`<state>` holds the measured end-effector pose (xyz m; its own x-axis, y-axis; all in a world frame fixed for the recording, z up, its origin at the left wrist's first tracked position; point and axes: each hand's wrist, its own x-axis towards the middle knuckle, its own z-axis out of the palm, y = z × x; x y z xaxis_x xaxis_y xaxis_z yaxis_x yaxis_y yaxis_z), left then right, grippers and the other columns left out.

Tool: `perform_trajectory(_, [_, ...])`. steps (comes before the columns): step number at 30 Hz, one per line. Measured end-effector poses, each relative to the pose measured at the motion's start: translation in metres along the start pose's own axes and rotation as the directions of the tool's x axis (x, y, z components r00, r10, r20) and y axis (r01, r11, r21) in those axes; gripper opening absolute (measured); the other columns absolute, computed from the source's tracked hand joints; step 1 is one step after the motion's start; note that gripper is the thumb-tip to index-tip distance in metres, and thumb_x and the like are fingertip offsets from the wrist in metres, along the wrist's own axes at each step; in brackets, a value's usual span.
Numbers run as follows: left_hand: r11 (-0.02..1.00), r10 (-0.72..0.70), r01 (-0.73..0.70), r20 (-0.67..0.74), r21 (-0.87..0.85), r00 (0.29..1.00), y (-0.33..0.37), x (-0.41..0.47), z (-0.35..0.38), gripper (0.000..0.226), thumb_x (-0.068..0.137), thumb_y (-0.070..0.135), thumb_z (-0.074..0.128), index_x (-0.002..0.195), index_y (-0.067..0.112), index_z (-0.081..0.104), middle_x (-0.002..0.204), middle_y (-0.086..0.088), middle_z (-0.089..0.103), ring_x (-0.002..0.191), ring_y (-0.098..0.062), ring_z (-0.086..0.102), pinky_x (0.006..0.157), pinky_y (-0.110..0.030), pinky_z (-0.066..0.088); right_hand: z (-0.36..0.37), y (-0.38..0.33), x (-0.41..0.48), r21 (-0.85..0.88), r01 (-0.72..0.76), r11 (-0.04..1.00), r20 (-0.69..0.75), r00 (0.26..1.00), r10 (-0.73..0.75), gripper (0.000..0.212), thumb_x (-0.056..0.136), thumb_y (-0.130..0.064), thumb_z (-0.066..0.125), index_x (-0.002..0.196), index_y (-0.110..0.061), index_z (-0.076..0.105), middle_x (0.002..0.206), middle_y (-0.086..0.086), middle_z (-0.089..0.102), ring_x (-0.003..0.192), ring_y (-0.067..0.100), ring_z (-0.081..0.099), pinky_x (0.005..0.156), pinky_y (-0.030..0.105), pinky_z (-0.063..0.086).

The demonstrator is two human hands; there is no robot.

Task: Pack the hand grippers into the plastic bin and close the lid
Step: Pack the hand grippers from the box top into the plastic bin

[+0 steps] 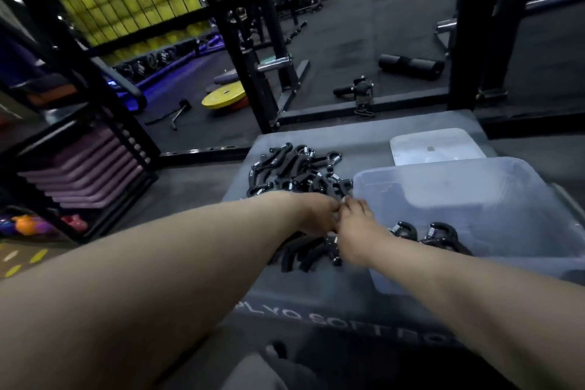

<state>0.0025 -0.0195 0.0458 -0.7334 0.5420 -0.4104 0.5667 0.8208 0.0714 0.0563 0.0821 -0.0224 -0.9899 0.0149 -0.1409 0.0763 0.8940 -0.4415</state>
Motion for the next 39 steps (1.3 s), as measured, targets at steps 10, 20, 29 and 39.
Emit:
perform_trajectory(10, [0.996,-0.081,0.083,-0.048,0.036,0.996,-0.112,0.074,0.032,0.017,0.095,0.021,0.045,0.107,0.011,0.052,0.118,-0.008,0.057,0.105,-0.027,0.058,0.089,-0.035,0.048,0.013,-0.009,0.034,-0.138,-0.059,0.989,-0.053,0.997,0.052,0.078,0.090,-0.010,0.041,0.151,0.007,-0.003,0.159,0.021,-0.019,0.144,0.034,-0.028,0.117,0.037,-0.015])
perform_trajectory(20, [0.901,-0.293,0.167,-0.278,-0.401,0.915,-0.176,0.175,0.053,0.065,0.101,0.035,0.041,0.157,0.019,0.012,0.164,-0.008,0.015,0.149,-0.030,0.020,0.119,-0.048,0.023,0.014,0.000,0.034,-0.121,-0.019,0.992,-0.087,0.996,0.008,0.064,0.103,-0.026,0.028,0.154,-0.004,-0.003,0.160,0.008,-0.023,0.141,0.020,-0.036,0.112,0.027,-0.019])
perform_trajectory(29, [0.926,-0.376,0.359,-0.232,-0.114,0.897,-0.159,0.208,0.040,0.035,0.098,0.041,0.049,0.109,0.010,0.061,0.125,-0.015,0.054,0.114,-0.037,0.053,0.095,-0.044,0.045,0.013,-0.001,0.031,-0.041,-0.033,0.999,-0.143,0.989,0.027,0.063,0.101,-0.014,0.030,0.155,-0.006,0.000,0.162,0.004,-0.017,0.142,0.017,-0.034,0.107,0.021,-0.022])
perform_trajectory(39, [0.857,-0.381,0.232,-0.262,-0.460,0.887,-0.140,0.147,-0.062,0.036,0.101,0.004,0.033,0.131,0.000,0.052,0.126,-0.024,0.058,0.115,-0.039,0.057,0.091,-0.041,0.047,0.011,-0.004,0.029,0.009,-0.062,0.998,-0.130,0.990,0.063,0.058,0.104,-0.020,0.029,0.156,-0.010,0.007,0.163,-0.003,-0.011,0.145,0.012,-0.028,0.112,0.021,-0.013])
